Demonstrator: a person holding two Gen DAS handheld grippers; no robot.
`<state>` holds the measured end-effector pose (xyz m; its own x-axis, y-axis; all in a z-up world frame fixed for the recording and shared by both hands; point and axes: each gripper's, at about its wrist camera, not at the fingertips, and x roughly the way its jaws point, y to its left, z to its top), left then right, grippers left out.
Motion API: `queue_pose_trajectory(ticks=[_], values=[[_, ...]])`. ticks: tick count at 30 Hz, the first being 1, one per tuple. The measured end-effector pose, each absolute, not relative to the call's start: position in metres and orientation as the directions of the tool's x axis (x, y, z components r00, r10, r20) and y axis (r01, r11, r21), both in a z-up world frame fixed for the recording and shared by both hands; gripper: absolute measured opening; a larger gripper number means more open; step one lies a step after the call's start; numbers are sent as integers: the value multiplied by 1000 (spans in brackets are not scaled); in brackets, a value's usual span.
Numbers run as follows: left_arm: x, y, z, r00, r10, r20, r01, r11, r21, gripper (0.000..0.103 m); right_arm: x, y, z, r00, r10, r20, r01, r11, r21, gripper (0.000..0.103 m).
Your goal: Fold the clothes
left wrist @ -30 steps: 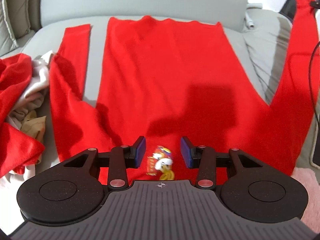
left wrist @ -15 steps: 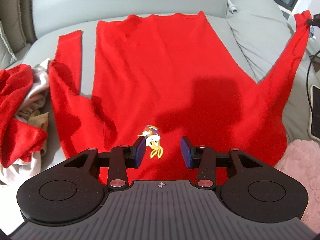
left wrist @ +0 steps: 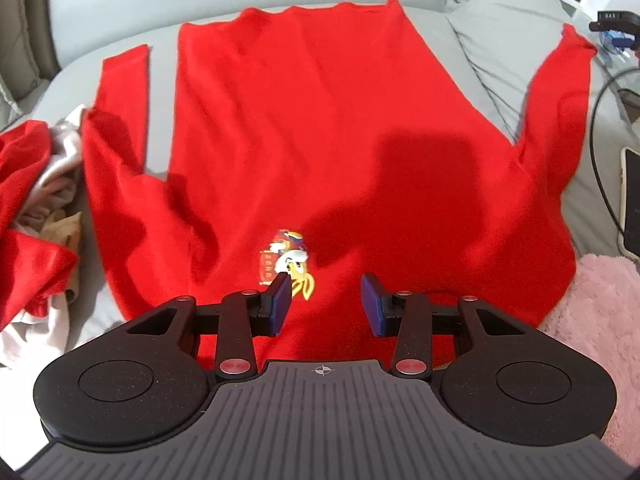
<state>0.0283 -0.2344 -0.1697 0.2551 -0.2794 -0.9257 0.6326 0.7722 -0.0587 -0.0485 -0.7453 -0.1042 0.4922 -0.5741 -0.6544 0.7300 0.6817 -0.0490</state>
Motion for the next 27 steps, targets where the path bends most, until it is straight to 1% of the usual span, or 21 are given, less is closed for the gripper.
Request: queue_pose_trajectory(ticks=[2,4,8,11,13,14,16,19,23,25,26,27], values=[[27,-235,-172,246,-286,-926,634,771,-70,44,-55,-740,-109,496,-541,-679,714,699,-36,59],[25,-236,-172,241,-293,-925,640,765,-75,44,-59,-736,-115,493,-533,-687,706,707,-42,55],[21,-233,-176,245,-279,-929,641,765,-60,44,-56,-744,-113,498,-567,-657,738,674,-23,49],[22,-231,-179,244,-255,-936,634,772,-45,44,-42,-757,-104,518,-589,-621,741,671,-18,49],[25,-230,-180,245,-240,-940,625,779,-36,44,-27,-765,-101,523,-592,-613,725,687,-45,48],[27,-229,-180,244,-235,-941,618,785,-36,44,-17,-769,-101,522,-588,-618,717,695,-54,47],[32,-229,-182,240,-227,-944,604,796,-38,44,1,-776,-102,514,-580,-632,707,704,-70,43],[37,-228,-185,232,-212,-949,593,805,-35,44,26,-784,-110,479,-570,-667,710,699,-87,42],[42,-226,-190,221,-184,-958,588,808,-20,44,55,-790,-137,333,-575,-747,727,661,-185,41],[44,-224,-192,220,-179,-959,580,814,-19,44,61,-789,-146,302,-590,-748,725,652,-221,26],[47,-222,-194,218,-175,-960,573,819,-19,44,61,-789,-144,315,-610,-727,738,639,-217,15],[48,-221,-195,216,-172,-961,569,822,-20,44,58,-789,-139,347,-633,-692,759,623,-189,13]])
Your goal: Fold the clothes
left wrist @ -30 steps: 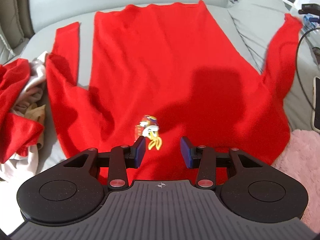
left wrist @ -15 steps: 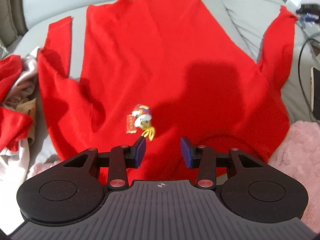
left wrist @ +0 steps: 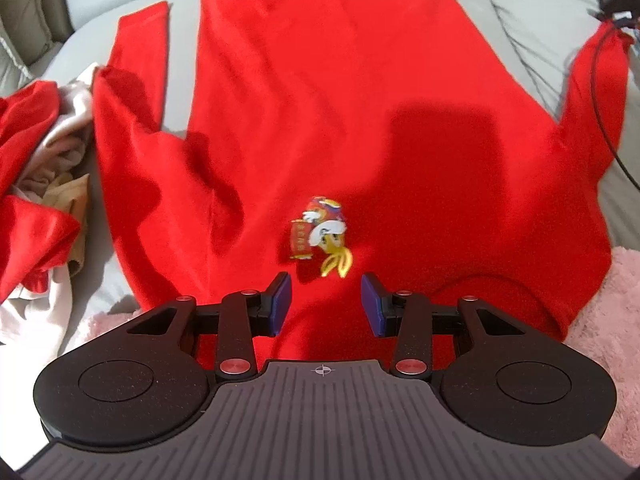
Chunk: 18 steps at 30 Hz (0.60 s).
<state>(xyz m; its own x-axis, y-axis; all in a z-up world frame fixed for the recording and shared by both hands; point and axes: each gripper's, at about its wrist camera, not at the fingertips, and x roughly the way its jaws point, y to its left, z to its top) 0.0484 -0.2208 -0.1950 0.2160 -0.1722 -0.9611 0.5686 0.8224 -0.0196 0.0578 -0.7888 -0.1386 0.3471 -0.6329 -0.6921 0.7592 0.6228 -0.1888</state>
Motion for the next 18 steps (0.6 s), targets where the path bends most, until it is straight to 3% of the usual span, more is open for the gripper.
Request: queue_pose_trajectory(ticks=[4,5,6,7,10,12,14,18], values=[[50,-219,-198,207,-171,-963,564,826,-25,44,50,-787,-134,434,-681,-590,782,610,-129,14],[50,-219,-198,207,-172,-963,565,825,-26,44,51,-788,-137,427,-672,-605,773,618,-140,20],[49,-219,-197,206,-176,-962,567,823,-29,44,53,-789,-141,417,-654,-631,764,628,-146,36],[49,-220,-197,206,-180,-962,568,822,-32,44,54,-790,-143,404,-635,-659,759,634,-145,43],[49,-218,-194,207,-193,-959,567,823,-43,45,45,-782,-133,430,-639,-638,773,625,-105,48],[50,-217,-193,209,-200,-957,563,825,-50,45,32,-772,-121,461,-627,-628,780,624,-51,62],[50,-216,-191,213,-209,-955,556,829,-58,45,19,-760,-113,485,-609,-628,780,626,-4,69],[48,-213,-187,209,-240,-948,544,834,-91,45,-20,-715,-105,540,-460,-704,734,668,127,71]])
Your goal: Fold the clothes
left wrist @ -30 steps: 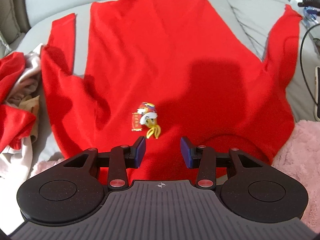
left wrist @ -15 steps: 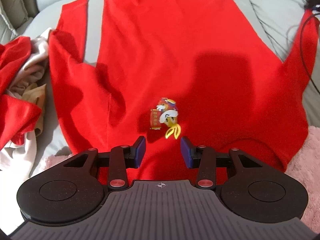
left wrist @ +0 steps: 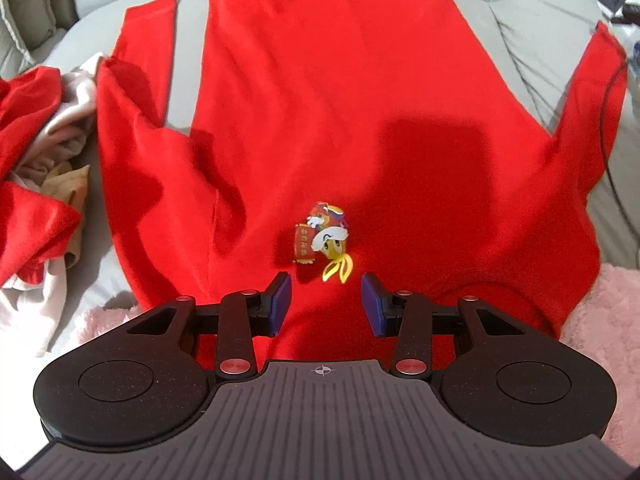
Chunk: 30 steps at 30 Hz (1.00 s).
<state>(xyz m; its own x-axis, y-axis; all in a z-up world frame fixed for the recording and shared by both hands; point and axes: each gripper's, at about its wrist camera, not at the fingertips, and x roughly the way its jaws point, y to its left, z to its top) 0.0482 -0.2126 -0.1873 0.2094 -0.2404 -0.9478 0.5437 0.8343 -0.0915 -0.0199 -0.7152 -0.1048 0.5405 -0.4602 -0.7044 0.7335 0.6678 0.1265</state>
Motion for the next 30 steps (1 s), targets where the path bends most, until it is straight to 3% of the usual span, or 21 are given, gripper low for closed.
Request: queue_pose_trajectory(ticks=[5,7,9,14,22,23,24,26,30], values=[[38,-208,-177,223,-287,-932,554,823,-122,45,-62,-643,-127,505,-238,-830,636,752,171,65],[32,-204,-172,228,-310,-923,559,818,-136,46,-82,-621,-147,475,-171,-863,623,758,193,57],[25,-198,-169,234,-328,-915,563,813,-148,46,-95,-611,-163,438,-111,-892,644,731,225,42],[9,-189,-165,236,-352,-906,574,803,-163,46,-114,-598,-189,409,49,-911,723,592,356,46],[-6,-185,-151,256,-386,-886,586,791,-175,46,-103,-557,-209,379,75,-923,753,554,354,50],[-7,-184,-151,258,-386,-886,589,790,-172,47,-102,-551,-207,374,54,-926,751,568,337,44],[-8,-183,-150,258,-383,-887,587,791,-171,47,-101,-547,-204,375,40,-926,747,578,328,23],[-9,-181,-151,255,-378,-890,583,795,-170,47,-101,-544,-199,384,31,-923,742,585,328,3],[-13,-178,-149,257,-384,-887,586,792,-173,47,-111,-534,-186,332,-60,-941,748,625,224,2]])
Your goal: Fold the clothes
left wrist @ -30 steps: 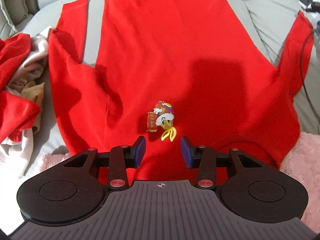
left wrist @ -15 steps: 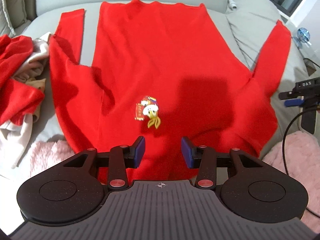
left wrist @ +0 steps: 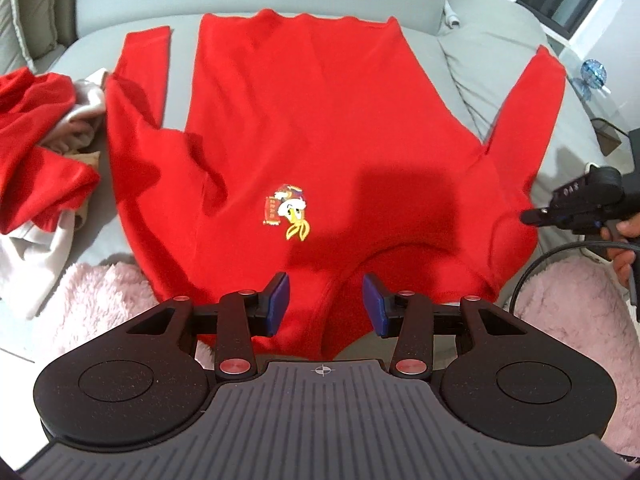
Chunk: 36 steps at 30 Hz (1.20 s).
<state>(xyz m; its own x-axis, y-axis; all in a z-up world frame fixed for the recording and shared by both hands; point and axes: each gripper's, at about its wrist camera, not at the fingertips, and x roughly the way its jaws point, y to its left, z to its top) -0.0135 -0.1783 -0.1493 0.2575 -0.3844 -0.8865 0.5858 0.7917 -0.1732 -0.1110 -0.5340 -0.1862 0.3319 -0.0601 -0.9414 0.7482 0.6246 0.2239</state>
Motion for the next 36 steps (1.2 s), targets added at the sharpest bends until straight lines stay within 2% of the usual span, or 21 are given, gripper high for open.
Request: queue_pose_trajectory(ticks=[4,5,6,7,9,12,24,29,36], values=[[-18,-178,-152,257,-374,-891,603,783,-154,47,-117,-530,-200,248,-52,-967,756,635,160,4],[-19,-178,-153,257,-368,-894,606,782,-147,47,-116,-528,-202,219,-62,-974,761,635,130,17],[-20,-177,-152,260,-366,-894,607,782,-144,47,-115,-526,-202,210,-74,-975,767,631,118,24],[-21,-175,-151,266,-367,-891,608,781,-140,47,-115,-524,-199,220,-82,-972,771,625,121,24],[-20,-169,-149,277,-366,-888,600,788,-138,47,-113,-513,-184,271,-102,-957,761,632,148,35],[-16,-160,-149,295,-354,-888,566,813,-136,48,-102,-487,-160,326,-149,-933,700,701,133,41],[14,-108,-134,412,-352,-840,377,906,-195,48,-44,-365,-105,548,113,-829,306,895,324,41],[42,-97,-118,460,-366,-809,331,916,-226,48,-12,-323,-91,577,121,-808,159,953,257,42],[98,-69,-110,518,-331,-789,227,942,-246,48,46,-292,-110,562,192,-804,-3,973,230,42]])
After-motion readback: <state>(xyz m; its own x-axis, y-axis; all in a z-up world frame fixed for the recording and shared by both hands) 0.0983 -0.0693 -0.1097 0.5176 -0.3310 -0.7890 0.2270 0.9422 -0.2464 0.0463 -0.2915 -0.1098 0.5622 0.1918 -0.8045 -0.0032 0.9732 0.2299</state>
